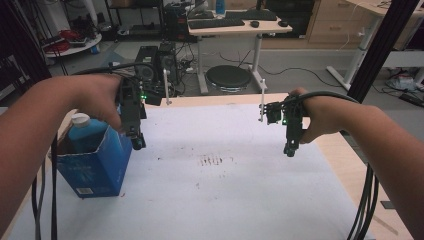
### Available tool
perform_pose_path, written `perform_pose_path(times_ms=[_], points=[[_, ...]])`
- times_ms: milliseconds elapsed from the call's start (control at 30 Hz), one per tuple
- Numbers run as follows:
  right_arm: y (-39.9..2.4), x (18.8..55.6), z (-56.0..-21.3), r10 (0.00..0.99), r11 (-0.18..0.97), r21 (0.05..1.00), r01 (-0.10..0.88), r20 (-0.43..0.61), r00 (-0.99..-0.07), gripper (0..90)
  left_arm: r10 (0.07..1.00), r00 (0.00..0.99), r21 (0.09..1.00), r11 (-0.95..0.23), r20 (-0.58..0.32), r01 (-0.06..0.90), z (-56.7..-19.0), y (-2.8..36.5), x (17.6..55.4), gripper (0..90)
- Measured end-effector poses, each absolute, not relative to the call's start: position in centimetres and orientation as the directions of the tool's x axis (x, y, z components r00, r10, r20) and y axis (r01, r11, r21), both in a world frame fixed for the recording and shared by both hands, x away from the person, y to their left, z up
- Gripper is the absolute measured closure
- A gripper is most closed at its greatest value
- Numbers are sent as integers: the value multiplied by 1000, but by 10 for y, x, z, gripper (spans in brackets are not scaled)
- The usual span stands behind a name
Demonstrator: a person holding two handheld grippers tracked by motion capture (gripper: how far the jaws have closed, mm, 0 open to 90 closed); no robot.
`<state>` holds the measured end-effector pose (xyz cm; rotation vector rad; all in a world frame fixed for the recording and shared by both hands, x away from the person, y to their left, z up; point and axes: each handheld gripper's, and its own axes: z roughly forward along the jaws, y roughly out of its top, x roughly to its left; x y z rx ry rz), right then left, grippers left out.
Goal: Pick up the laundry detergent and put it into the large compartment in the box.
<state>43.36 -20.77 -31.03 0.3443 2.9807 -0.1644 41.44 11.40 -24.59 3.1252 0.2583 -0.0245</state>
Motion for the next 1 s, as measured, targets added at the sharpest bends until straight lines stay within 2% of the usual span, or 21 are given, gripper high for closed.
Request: perform_pose_path(times_ms=[1000], points=[[-209, 433, -305, 206, 971, -90, 222, -155, -966, 34, 152, 988, -7, -988, -24, 152, -250, 102, 416, 17]])
